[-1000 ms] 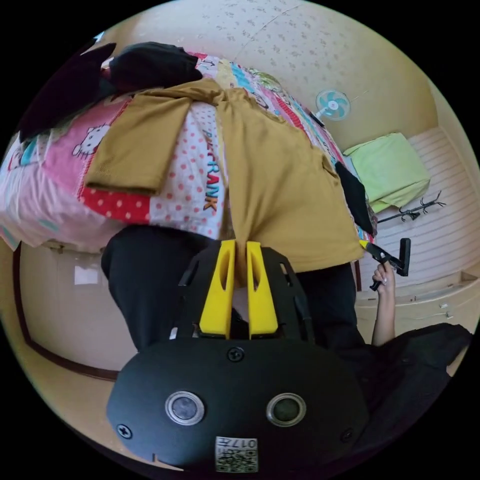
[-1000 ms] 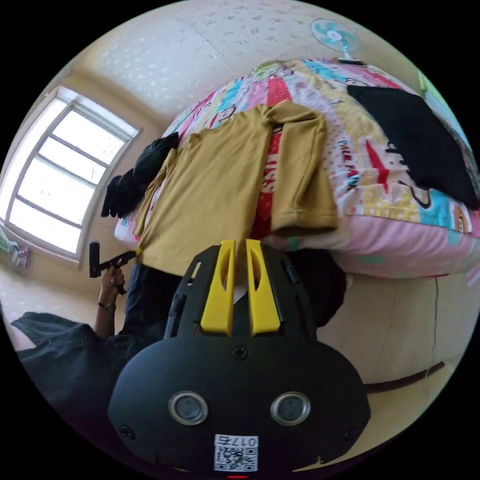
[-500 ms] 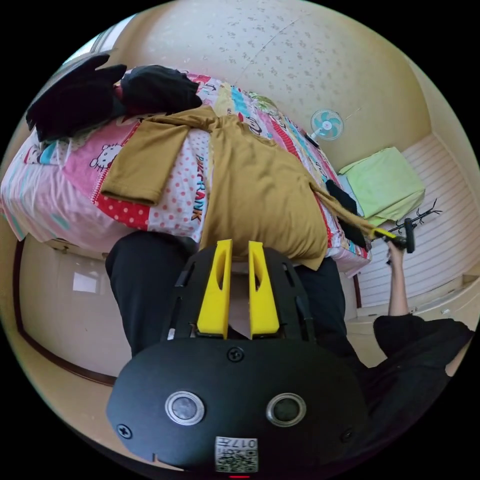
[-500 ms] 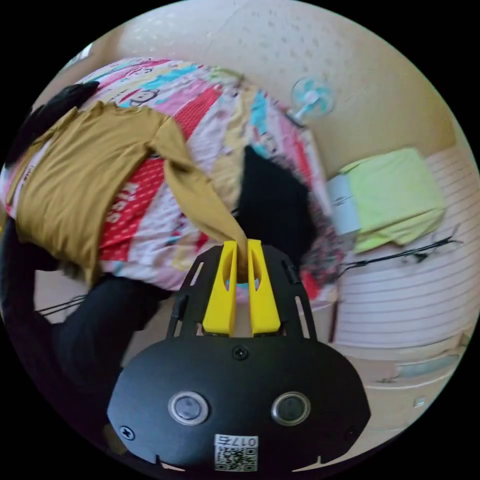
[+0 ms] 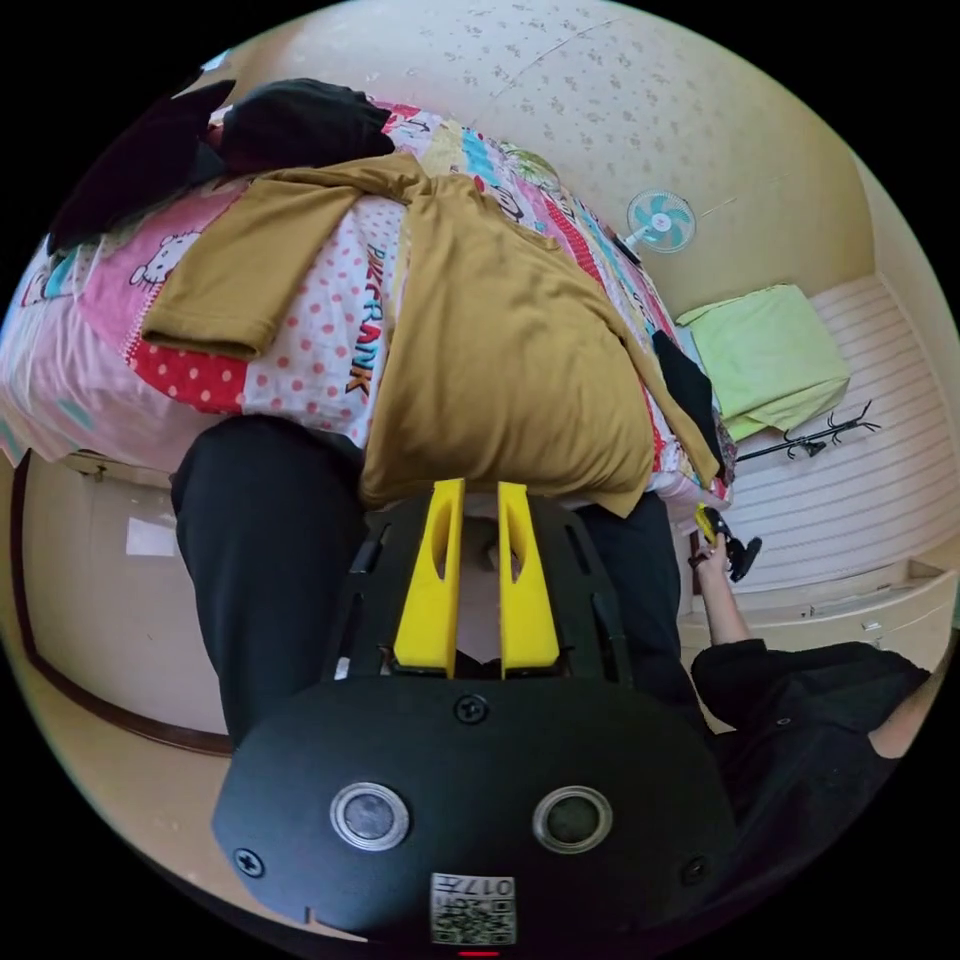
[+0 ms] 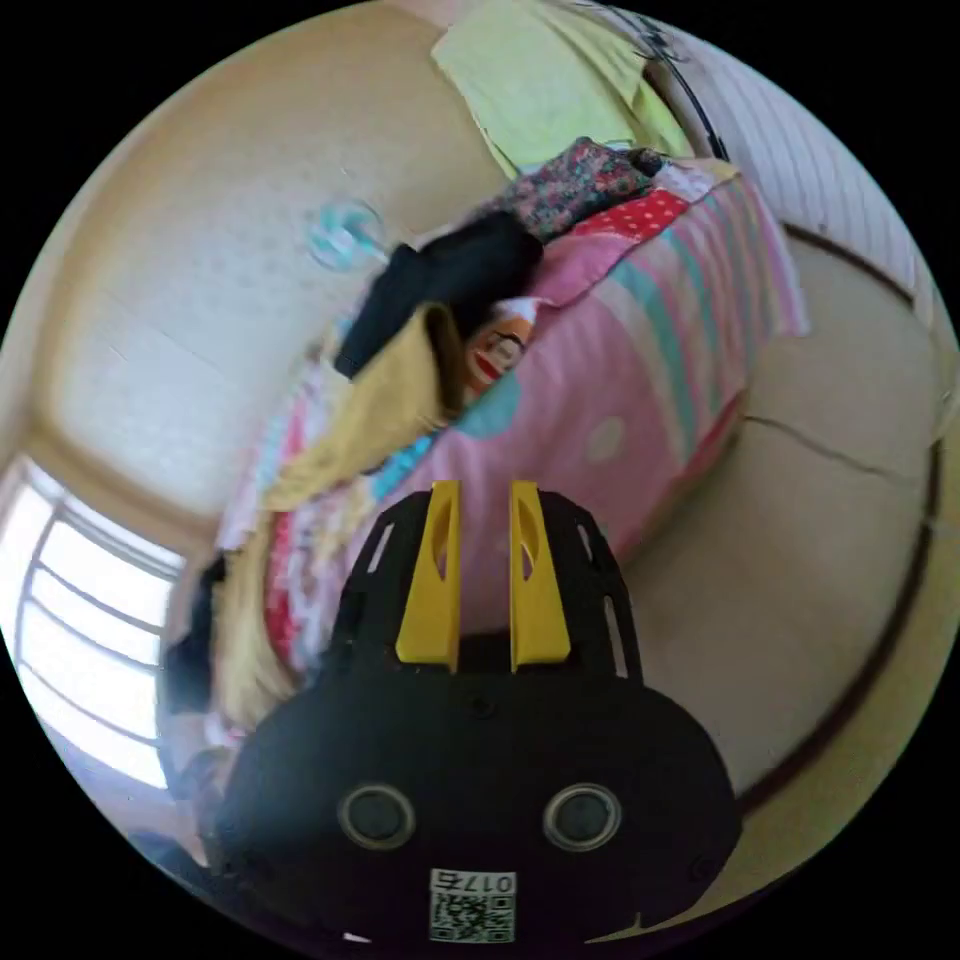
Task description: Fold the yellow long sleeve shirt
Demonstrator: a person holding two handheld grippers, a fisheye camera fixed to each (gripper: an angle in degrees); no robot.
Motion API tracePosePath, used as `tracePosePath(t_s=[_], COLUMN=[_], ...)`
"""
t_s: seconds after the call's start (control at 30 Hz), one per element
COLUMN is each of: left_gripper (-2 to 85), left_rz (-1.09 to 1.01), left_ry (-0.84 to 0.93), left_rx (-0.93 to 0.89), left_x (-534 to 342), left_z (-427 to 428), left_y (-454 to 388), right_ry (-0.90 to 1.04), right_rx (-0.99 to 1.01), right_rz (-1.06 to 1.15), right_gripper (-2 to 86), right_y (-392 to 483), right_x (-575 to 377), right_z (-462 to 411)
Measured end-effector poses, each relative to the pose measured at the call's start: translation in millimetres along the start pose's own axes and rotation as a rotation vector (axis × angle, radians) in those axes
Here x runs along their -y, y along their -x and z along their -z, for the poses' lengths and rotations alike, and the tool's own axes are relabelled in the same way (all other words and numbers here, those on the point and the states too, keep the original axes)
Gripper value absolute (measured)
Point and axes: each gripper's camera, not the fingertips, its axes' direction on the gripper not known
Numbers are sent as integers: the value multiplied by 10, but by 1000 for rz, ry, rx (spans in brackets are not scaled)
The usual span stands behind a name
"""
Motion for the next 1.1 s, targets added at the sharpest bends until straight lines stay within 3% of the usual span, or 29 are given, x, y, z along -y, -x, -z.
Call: tracePosePath(t_s=[0.07, 0.13, 0.33, 0.5, 0.7, 0.83, 0.97, 1.1], left_gripper=[66, 72, 79, 79, 82, 86, 91, 112], left_rz=[8, 21, 28, 46, 111, 148, 205, 271], left_ry=[-25, -61, -67, -131, -198, -238, -282, -349], left_rx=[0, -28, -64, -51, -121, -154, -151, -104], left_x=[35, 77, 138, 116, 64, -34, -133, -124], left_z=[47, 70, 61, 314, 562, 707, 814, 923], left_y=[-2, -2, -43, 107, 451, 646, 841, 1043], right_ry=[-80, -105, -103, -201, -318, -227, 20, 262], right_rx=[249, 348, 347, 294, 324, 481, 687, 721], right_rz=[-85, -170, -328, -135, 238, 515, 705, 618], right_gripper=[101, 115, 73, 39, 32, 35, 49, 64], right_y=[-107, -201, -455, 250, 2134, 3760, 4947, 5035], right_x=[58, 165, 357, 606, 990, 738, 72, -512], right_z=[188, 213, 127, 602, 686, 128, -806, -1634])
